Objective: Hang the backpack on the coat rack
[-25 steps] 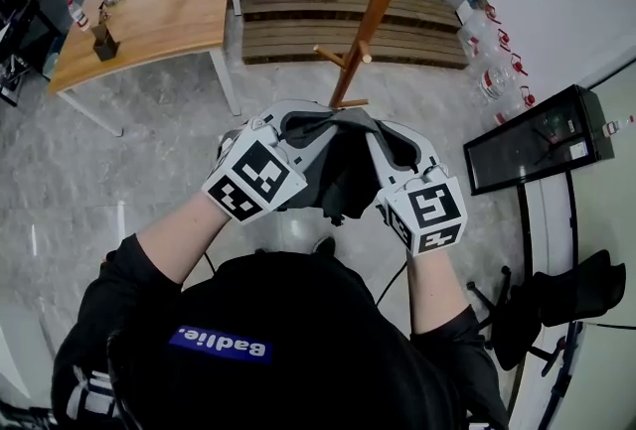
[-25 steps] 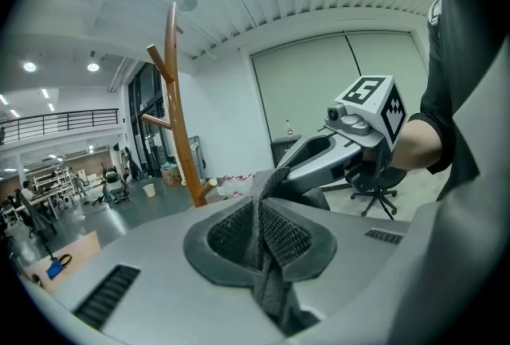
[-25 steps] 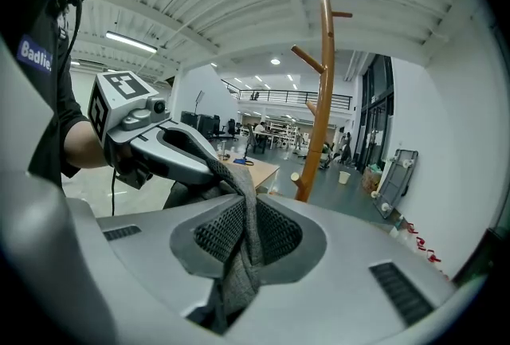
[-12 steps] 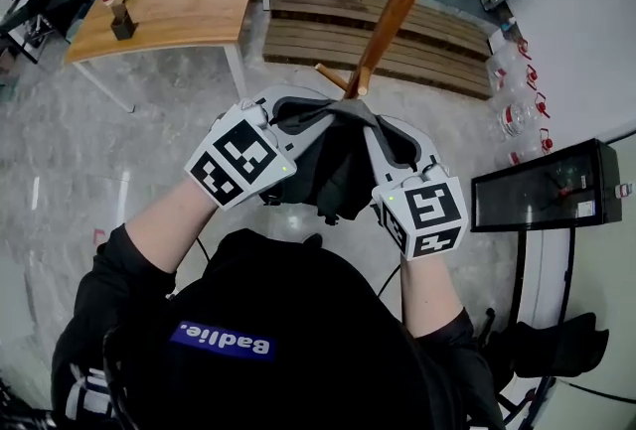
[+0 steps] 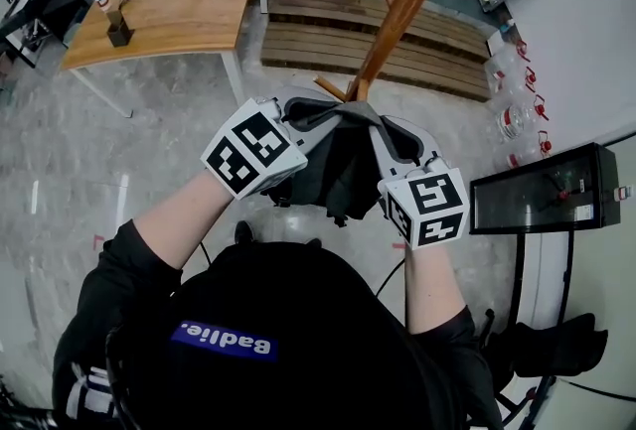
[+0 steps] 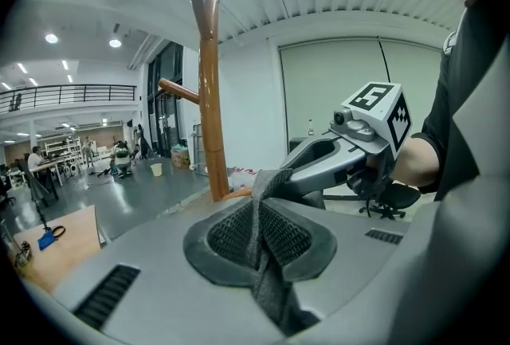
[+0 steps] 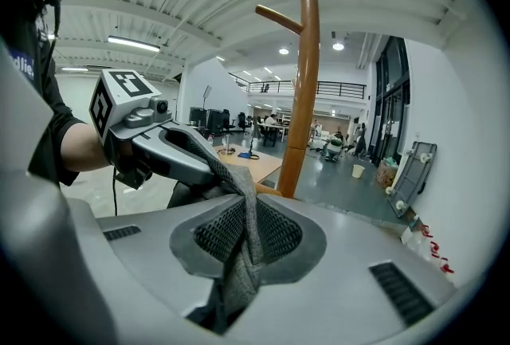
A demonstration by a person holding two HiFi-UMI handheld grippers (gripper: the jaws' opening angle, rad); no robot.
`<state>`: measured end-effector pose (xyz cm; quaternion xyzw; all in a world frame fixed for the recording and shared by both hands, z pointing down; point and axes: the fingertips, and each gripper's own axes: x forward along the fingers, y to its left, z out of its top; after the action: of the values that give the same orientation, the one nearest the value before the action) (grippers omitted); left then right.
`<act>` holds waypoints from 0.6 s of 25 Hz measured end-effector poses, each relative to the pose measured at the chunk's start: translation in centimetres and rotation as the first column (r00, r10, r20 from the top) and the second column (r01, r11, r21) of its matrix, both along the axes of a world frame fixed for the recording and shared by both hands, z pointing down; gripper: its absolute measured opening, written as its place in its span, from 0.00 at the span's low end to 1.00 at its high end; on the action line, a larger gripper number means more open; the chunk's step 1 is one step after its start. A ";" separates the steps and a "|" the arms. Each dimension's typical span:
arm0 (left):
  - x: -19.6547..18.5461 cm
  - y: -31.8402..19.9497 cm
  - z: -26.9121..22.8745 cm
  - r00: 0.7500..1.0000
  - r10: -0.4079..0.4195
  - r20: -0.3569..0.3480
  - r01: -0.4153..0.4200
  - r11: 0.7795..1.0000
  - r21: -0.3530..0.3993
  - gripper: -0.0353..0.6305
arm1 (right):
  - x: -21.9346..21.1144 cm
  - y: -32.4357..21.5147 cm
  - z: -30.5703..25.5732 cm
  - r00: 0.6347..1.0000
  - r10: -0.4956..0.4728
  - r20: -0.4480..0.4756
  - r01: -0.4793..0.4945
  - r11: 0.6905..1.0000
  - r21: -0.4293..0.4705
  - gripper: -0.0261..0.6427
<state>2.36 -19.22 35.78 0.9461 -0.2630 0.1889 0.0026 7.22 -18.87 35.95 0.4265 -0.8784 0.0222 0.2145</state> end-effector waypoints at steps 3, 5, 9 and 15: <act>0.3 -0.7 0.3 1.000 0.015 0.004 -0.014 1.000 -0.020 0.12 | 0.3 -0.6 0.3 1.000 0.003 -0.002 -0.003 1.000 -0.028 0.11; 0.6 -1.1 0.6 1.000 0.025 0.010 -0.025 0.999 -0.035 0.12 | 0.6 -1.0 0.7 1.000 0.004 -0.002 -0.004 0.999 -0.048 0.11; 0.9 -1.8 1.0 0.999 0.048 0.020 -0.046 0.997 -0.054 0.12 | 0.9 -1.7 1.1 1.000 0.001 -0.002 -0.001 0.997 -0.074 0.11; 1.3 -3.1 1.7 0.997 0.080 0.020 -0.077 0.992 -0.105 0.12 | 1.3 -2.8 1.8 1.000 -0.011 0.010 0.012 0.991 -0.135 0.11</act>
<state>3.70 -22.32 37.50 0.9520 -0.2155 0.2136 0.0411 8.47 -21.69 37.77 0.4058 -0.8783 0.0823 0.2389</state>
